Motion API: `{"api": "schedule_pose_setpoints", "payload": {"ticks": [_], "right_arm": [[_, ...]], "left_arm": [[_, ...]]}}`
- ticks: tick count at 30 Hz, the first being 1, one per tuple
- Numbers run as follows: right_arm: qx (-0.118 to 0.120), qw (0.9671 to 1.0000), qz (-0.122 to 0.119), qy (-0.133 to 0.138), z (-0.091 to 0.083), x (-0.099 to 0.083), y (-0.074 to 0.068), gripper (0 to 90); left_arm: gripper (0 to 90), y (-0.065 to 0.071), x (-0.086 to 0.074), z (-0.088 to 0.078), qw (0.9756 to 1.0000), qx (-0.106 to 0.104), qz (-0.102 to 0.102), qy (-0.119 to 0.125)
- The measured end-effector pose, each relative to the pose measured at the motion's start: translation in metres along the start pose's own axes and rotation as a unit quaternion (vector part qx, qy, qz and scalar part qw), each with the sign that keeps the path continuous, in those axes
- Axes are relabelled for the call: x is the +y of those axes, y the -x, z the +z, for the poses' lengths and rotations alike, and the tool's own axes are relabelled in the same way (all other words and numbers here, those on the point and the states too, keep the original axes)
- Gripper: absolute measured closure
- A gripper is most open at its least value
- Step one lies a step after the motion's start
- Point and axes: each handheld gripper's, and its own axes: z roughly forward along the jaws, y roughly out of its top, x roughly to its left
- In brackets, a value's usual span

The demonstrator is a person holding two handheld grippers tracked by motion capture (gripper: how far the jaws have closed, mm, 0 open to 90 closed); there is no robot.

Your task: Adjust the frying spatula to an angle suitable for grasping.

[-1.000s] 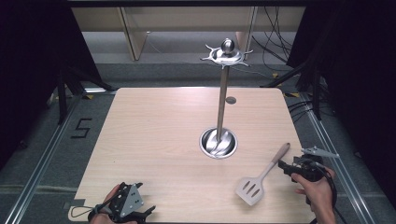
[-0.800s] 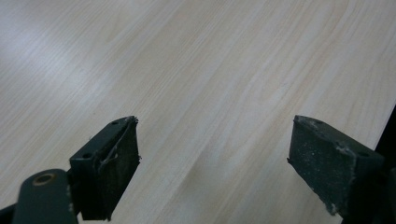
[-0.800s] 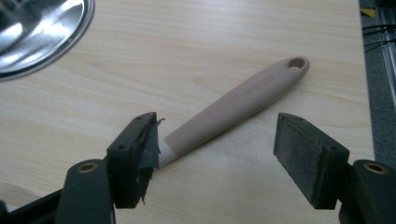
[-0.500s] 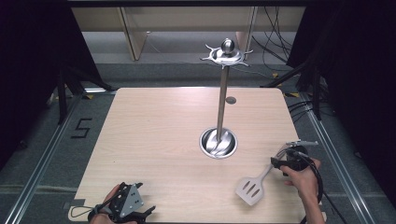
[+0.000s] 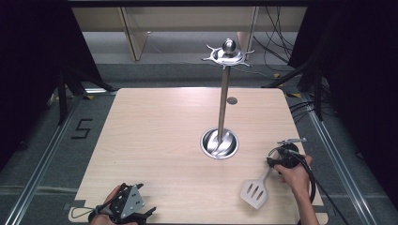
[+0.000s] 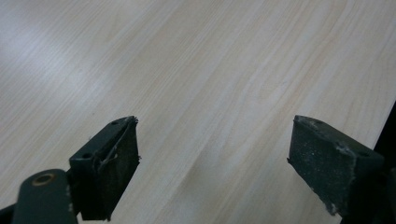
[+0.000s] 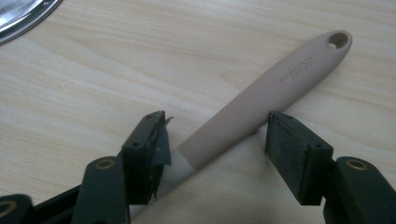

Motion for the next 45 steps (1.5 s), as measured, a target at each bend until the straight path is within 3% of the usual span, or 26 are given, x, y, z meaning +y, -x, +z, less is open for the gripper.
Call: {"api": "schedule_pose_setpoints", "payload": {"ticks": [2,7,8,11,13,14,19,23,24,26,33,34,35,36,37,38,40,43,44,45], "right_arm": [[-0.004,0.9999,-0.013,-0.001,0.001,0.002,-0.002,41.3],[-0.010,0.9998,-0.017,-0.006,0.003,0.008,-0.005,45.2],[-0.007,0.9994,-0.034,-0.002,0.004,0.009,-0.008,46.9],[-0.016,0.9989,-0.042,-0.011,0.004,0.012,-0.011,47.0],[-0.007,0.9991,-0.038,-0.018,0.005,0.014,-0.008,46.9],[0.002,0.9995,-0.017,-0.028,0.005,0.015,-0.003,45.7],[0.013,0.9991,0.007,-0.039,0.006,0.016,0.002,45.0],[0.017,0.9989,0.006,-0.044,0.007,0.017,0.004,44.8],[0.012,0.9978,0.018,-0.062,0.006,0.020,-0.001,44.6],[0.009,0.9974,0.015,-0.071,0.006,0.020,-0.002,44.6],[0.021,0.9963,-0.016,-0.082,0.008,0.027,-0.011,50.9],[0.026,0.9956,-0.050,-0.075,0.009,0.028,-0.010,51.8],[0.030,0.9951,-0.057,-0.076,0.010,0.030,-0.013,54.1],[0.037,0.9935,-0.072,-0.080,0.011,0.032,-0.017,57.2],[0.037,0.9935,-0.072,-0.080,0.011,0.032,-0.017,57.2],[0.051,0.9910,-0.088,-0.087,0.011,0.034,-0.021,59.8],[0.053,0.9905,-0.087,-0.092,0.011,0.035,-0.023,60.9],[0.074,0.9882,-0.090,-0.100,0.010,0.036,-0.026,66.3],[0.090,0.9848,-0.107,-0.103,0.010,0.036,-0.029,68.9],[0.090,0.9848,-0.107,-0.103,0.010,0.036,-0.029,68.9]], "left_arm": [[15.6,0.000,0.000,0.000,1.0000,0.000,0.000,0.001],[15.5,-0.001,0.000,-0.001,1.0000,0.005,0.004,-0.002],[15.5,-0.001,0.000,-0.001,1.0000,0.001,0.000,-0.001],[15.6,0.000,0.000,0.000,1.0000,-0.002,-0.002,0.000],[15.6,-0.001,0.000,-0.001,1.0000,0.004,0.004,-0.002],[15.5,-0.001,0.000,-0.001,1.0000,0.003,0.000,0.002],[15.6,0.000,0.000,0.000,1.0000,0.000,0.000,-0.001],[15.5,0.000,0.000,0.000,1.0000,0.000,0.001,-0.001],[15.5,0.000,0.000,0.000,1.0000,-0.002,0.001,0.000],[15.5,0.000,0.000,-0.001,1.0000,-0.001,0.000,0.000],[15.5,0.000,0.000,0.000,1.0000,-0.001,0.000,0.000],[15.5,0.000,0.000,0.000,1.0000,-0.002,0.001,0.000],[15.5,0.000,0.000,0.000,1.0000,0.001,0.003,-0.001],[15.5,0.000,0.000,0.000,1.0000,-0.002,-0.001,-0.001],[15.5,0.000,0.000,0.000,1.0000,-0.002,-0.001,-0.001],[15.5,0.000,0.000,0.000,1.0000,-0.004,-0.002,0.001],[15.5,-0.001,0.000,-0.001,1.0000,-0.001,0.000,-0.001],[15.5,-0.001,0.000,0.000,1.0000,-0.002,0.000,-0.002],[15.5,-0.001,0.000,-0.001,1.0000,-0.001,0.000,-0.003],[15.5,-0.001,0.000,-0.001,1.0000,-0.001,0.000,-0.003]]}}
